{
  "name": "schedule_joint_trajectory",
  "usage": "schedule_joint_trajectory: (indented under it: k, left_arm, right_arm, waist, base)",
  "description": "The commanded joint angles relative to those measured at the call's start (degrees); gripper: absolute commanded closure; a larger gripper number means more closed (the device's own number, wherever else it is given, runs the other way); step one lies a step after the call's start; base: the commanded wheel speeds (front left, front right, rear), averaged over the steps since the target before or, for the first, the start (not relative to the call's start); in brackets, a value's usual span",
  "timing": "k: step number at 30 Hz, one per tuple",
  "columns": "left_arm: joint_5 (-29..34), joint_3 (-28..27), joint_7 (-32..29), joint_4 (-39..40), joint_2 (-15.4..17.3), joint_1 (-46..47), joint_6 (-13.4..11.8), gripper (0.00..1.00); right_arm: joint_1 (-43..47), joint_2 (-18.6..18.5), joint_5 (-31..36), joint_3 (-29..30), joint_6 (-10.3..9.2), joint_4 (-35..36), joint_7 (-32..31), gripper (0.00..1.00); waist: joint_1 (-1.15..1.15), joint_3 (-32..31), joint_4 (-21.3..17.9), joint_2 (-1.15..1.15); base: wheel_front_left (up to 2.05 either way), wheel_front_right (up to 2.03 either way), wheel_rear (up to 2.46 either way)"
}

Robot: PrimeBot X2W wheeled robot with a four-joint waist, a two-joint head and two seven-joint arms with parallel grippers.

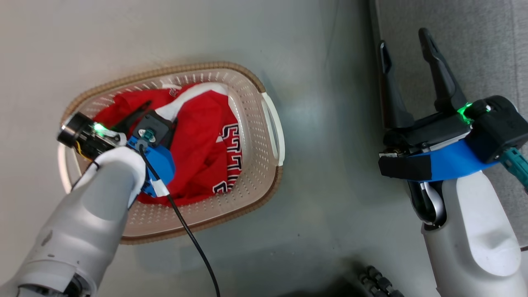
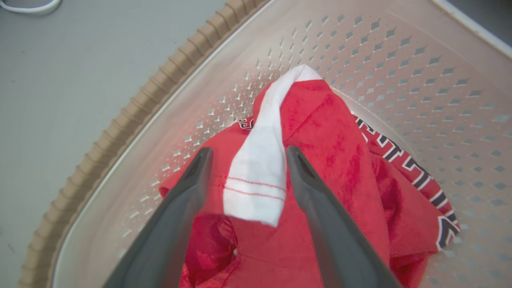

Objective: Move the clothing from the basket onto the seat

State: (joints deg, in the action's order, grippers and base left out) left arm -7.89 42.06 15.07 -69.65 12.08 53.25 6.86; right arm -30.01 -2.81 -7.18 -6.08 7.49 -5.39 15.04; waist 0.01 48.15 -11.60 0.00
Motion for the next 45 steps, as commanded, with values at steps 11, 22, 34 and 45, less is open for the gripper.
schedule_joint_trajectory:
  k: [11,22,34,45]
  left_arm:
    - [2.49,3.30,0.12,-2.74,-0.32,5.37,-0.94,0.00]
    - [2.51,4.81,-4.26,-4.11,-1.06,6.86,-1.80,0.00]
    - [2.30,6.52,-7.88,-4.31,-1.05,7.41,-1.46,1.00]
    - [-0.72,5.47,-0.95,-3.74,-3.22,5.53,-0.96,1.00]
  right_arm:
    - [0.76,-0.13,1.02,-0.21,0.01,4.68,0.22,0.00]
    - [1.08,-0.13,2.38,-0.23,0.01,7.49,0.22,0.00]
    - [0.78,-0.13,2.39,0.36,0.01,8.51,0.22,0.00]
    - [0.77,-0.14,2.67,1.23,0.01,6.52,0.22,0.00]
  waist:
    - [-0.01,6.74,-0.81,0.00]
    - [-0.01,9.23,-0.58,0.00]
    - [-0.01,9.96,-0.58,0.00]
    - [-0.01,3.62,1.88,0.00]
  base:
    - [0.00,0.00,0.00]
    - [0.00,0.00,0.00]
    - [0.00,0.00,0.00]
    - [0.00,0.00,0.00]
